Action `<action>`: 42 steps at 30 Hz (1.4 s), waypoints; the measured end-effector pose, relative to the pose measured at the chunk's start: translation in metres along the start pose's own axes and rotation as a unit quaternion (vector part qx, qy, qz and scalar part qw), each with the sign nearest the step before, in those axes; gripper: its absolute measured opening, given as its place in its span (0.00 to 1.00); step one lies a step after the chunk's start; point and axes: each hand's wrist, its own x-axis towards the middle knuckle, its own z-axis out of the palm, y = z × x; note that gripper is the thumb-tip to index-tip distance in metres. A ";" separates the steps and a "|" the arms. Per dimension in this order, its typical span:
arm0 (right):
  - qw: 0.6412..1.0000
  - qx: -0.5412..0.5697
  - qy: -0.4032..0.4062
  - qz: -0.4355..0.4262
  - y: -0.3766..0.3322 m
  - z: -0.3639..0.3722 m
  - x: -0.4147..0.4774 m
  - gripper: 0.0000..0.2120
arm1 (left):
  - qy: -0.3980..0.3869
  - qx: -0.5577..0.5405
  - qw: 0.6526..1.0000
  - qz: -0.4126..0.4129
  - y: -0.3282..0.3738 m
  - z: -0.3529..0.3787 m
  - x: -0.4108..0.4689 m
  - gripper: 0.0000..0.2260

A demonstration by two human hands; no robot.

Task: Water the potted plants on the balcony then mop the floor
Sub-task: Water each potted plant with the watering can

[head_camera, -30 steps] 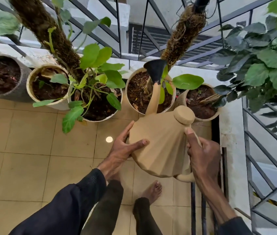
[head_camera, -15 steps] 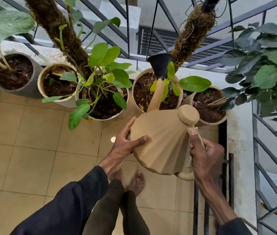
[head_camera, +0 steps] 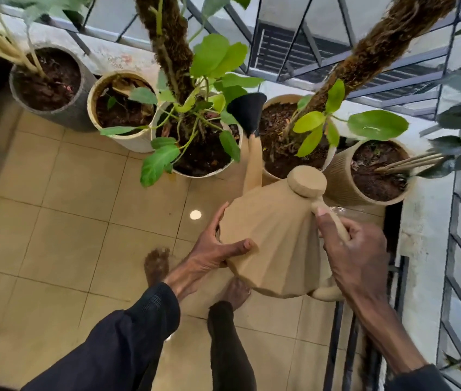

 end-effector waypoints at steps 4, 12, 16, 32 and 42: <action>0.998 -0.028 -0.056 0.006 -0.023 0.018 0.004 0.30 | 0.003 -0.009 0.999 -0.036 -0.002 -0.024 -0.017 0.54; 0.988 -0.122 -0.096 -0.002 -0.071 0.057 0.034 0.25 | 0.028 -0.078 0.994 -0.073 0.014 -0.047 -0.041 0.50; 0.980 -0.165 -0.112 -0.002 -0.088 0.074 0.045 0.27 | 0.038 -0.121 0.987 -0.102 0.014 -0.057 -0.046 0.38; 0.972 -0.197 -0.126 0.008 -0.114 0.080 0.062 0.26 | 0.052 -0.144 0.980 -0.125 0.030 -0.061 -0.050 0.29; 0.971 -0.206 -0.124 0.013 -0.117 0.077 0.064 0.27 | 0.048 -0.140 0.980 -0.129 0.038 -0.057 -0.051 0.29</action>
